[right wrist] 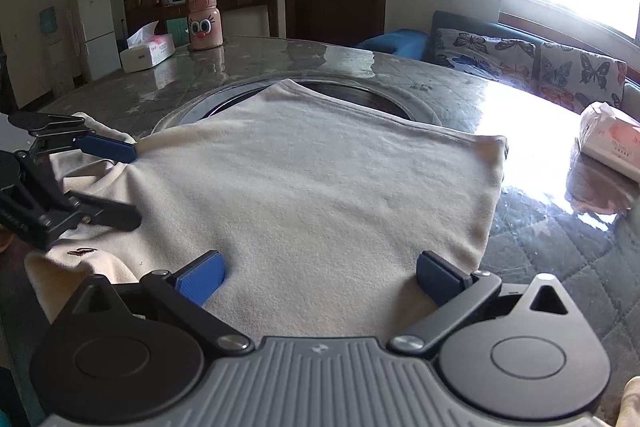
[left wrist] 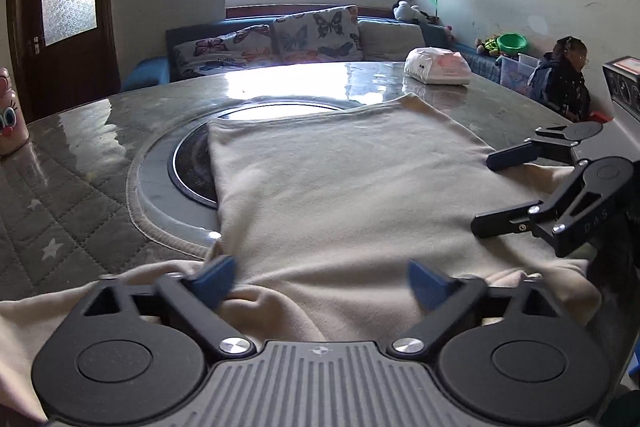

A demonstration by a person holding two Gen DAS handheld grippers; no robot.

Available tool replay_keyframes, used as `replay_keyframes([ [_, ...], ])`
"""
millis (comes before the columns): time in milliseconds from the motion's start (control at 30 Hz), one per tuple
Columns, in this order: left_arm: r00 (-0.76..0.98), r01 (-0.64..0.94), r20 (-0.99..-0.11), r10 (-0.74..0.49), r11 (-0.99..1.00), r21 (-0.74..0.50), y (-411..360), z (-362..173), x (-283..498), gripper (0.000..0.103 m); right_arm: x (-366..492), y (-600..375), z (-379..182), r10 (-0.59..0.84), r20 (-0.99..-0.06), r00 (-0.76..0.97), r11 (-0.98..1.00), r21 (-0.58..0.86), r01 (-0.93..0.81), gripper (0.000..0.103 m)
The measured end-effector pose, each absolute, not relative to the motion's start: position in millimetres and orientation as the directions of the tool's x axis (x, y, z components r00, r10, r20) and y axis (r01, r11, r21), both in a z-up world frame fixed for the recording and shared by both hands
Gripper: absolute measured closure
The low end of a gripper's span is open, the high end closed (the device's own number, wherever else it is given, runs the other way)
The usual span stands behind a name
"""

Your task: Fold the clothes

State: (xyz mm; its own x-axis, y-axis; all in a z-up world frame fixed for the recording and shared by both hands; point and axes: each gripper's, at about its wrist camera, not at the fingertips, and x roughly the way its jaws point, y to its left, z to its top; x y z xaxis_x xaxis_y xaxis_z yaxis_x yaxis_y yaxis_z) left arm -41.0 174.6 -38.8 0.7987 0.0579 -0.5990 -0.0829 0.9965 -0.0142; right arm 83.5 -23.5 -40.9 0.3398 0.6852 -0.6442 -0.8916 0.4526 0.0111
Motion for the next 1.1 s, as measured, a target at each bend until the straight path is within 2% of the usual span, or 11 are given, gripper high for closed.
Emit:
replay_keyframes([
  [100,0.795,-0.098,-0.601,0.082,0.995,0.005,169.5,-39.1,-37.9,0.000,84.3,-25.0,-40.8,0.687,-0.644,0.337,0.452,0.015,-0.892,0.000],
  [300,0.785,-0.158,-0.613,0.092,0.986,-0.055,179.4,-37.1,-40.2,0.000,72.9,-25.7,-31.8,0.664,-0.667,0.337,0.443,-0.012,-0.896,0.000],
  [433,0.786,-0.157,-0.608,0.111,0.987,-0.022,177.4,-38.8,-44.2,0.000,46.8,-32.1,-32.7,0.656,-0.665,0.357,0.404,-0.089,-0.910,0.000],
  [500,0.781,-0.156,-0.610,0.132,0.988,0.013,173.8,-40.3,-44.7,0.000,34.3,-39.5,-33.5,0.657,-0.643,0.395,0.410,-0.135,-0.902,0.000],
  [633,0.781,-0.187,-0.606,0.151,0.982,0.004,175.8,-35.1,-46.0,0.000,19.7,-57.6,-26.8,0.642,-0.608,0.466,0.462,-0.179,-0.869,0.000],
  [800,0.812,-0.193,-0.566,0.142,0.981,-0.032,167.6,-16.4,-39.5,0.000,18.0,-75.5,-30.2,0.624,-0.603,0.498,0.541,-0.127,-0.832,0.000],
  [967,0.840,-0.122,-0.535,0.088,0.992,-0.027,143.0,-5.8,-23.7,0.000,26.6,-102.7,-13.9,0.623,-0.575,0.530,0.631,-0.032,-0.775,0.000],
  [1100,0.841,-0.064,-0.540,0.029,0.997,-0.046,122.4,-8.9,-8.7,0.000,54.9,-138.2,-1.3,0.569,-0.550,0.612,0.745,0.029,-0.667,0.000],
])
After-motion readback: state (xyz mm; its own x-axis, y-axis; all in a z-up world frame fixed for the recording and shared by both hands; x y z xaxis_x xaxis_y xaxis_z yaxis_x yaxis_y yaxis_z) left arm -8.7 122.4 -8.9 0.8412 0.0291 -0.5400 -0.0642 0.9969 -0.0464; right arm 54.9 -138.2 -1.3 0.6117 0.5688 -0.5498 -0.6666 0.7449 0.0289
